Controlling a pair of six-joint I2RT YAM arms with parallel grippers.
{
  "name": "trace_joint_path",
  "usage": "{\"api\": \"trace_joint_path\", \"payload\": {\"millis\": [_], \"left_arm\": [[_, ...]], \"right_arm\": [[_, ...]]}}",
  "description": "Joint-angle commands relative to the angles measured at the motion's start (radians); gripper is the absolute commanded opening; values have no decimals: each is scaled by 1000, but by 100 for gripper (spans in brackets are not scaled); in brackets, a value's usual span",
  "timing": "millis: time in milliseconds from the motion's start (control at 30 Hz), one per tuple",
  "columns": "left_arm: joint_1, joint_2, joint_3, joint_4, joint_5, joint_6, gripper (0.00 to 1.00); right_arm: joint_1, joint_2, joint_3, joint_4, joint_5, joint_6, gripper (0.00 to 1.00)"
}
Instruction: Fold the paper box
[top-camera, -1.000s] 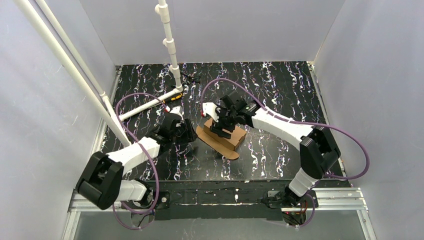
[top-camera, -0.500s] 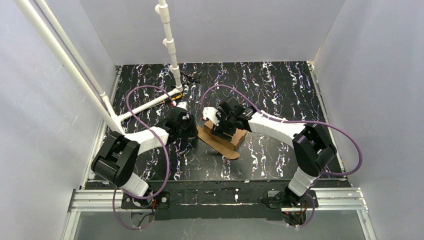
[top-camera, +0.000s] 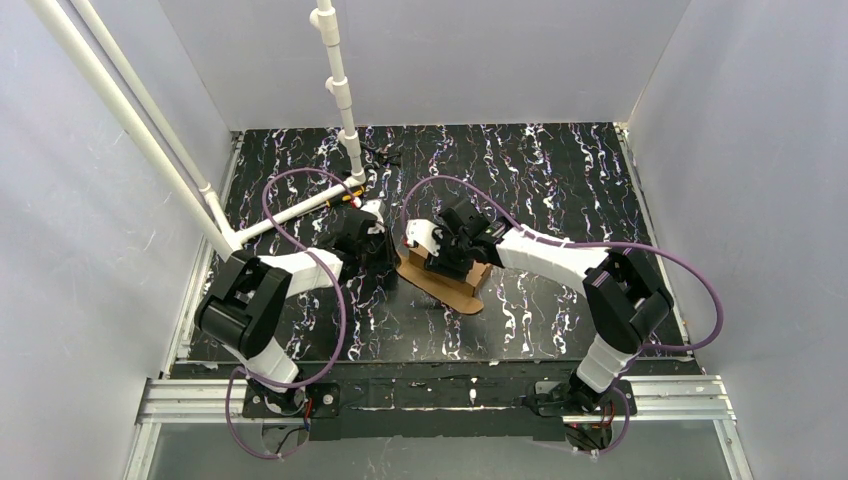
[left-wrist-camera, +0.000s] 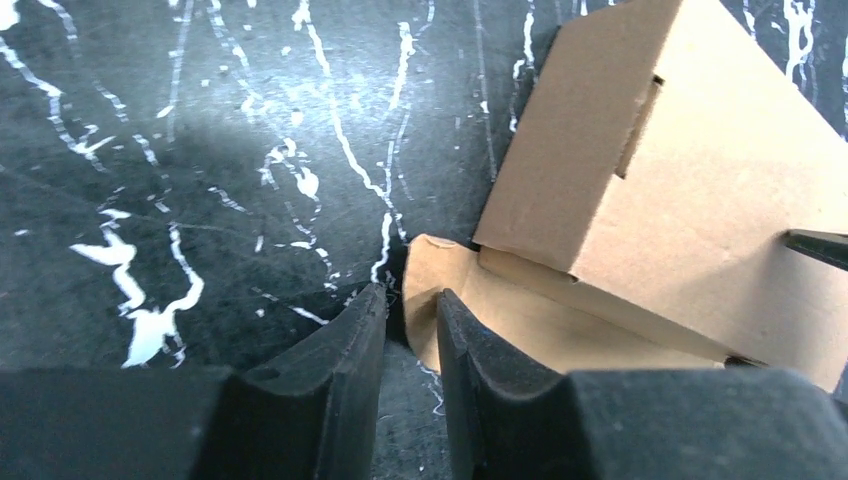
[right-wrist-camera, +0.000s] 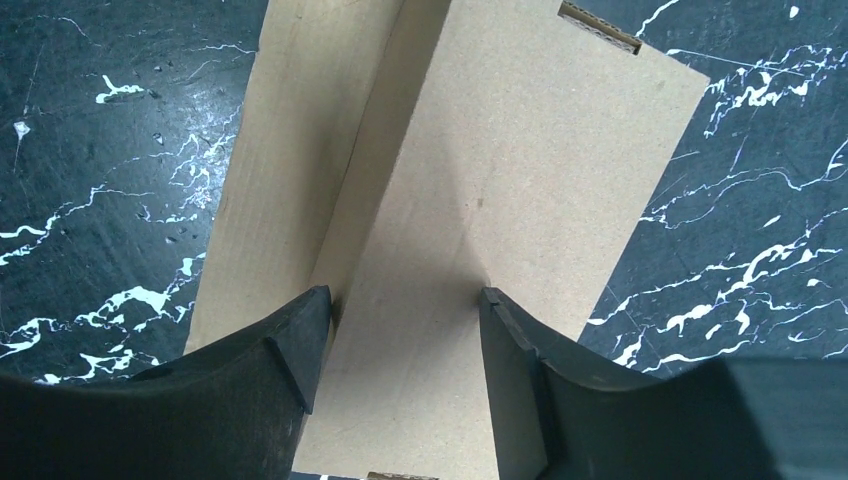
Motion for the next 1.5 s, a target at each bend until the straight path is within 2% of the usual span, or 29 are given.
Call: {"api": "trace_joint_path", "payload": {"millis": [0,300,500,700,867,933,1200,1267,1467], "left_arm": [[3,10,-21,41,98,-14,22],[2,-60,-121,93,213,-112,6],[-6,-119,-182,107,248,-176,2],[-18,-151,-213,108,294,-209,3],[-19,-157,-231,109,307,-224,9],[-20,-158,-234,109,308,-227,15],[-16,-247,-283,109,241,-260,30],[-6,-288,-297,107,232,-274,32],[31,-273,-290,102,211,-338,33]], "right_arm": [[3,-38,-34,13,9,-42,64],[-7,-73,-75,-2,-33,-84,63],[-17,-106,-103,-29,-74,-140,64],[-20,-104,-95,-65,-126,-163,65],[-20,-105,-75,-86,-163,-160,68],[-20,-113,-63,-90,-179,-153,70],[-20,-97,56,-148,-221,-160,78],[-18,-65,111,-160,-242,-157,79],[-6,21,169,-135,-219,-96,77]]}}
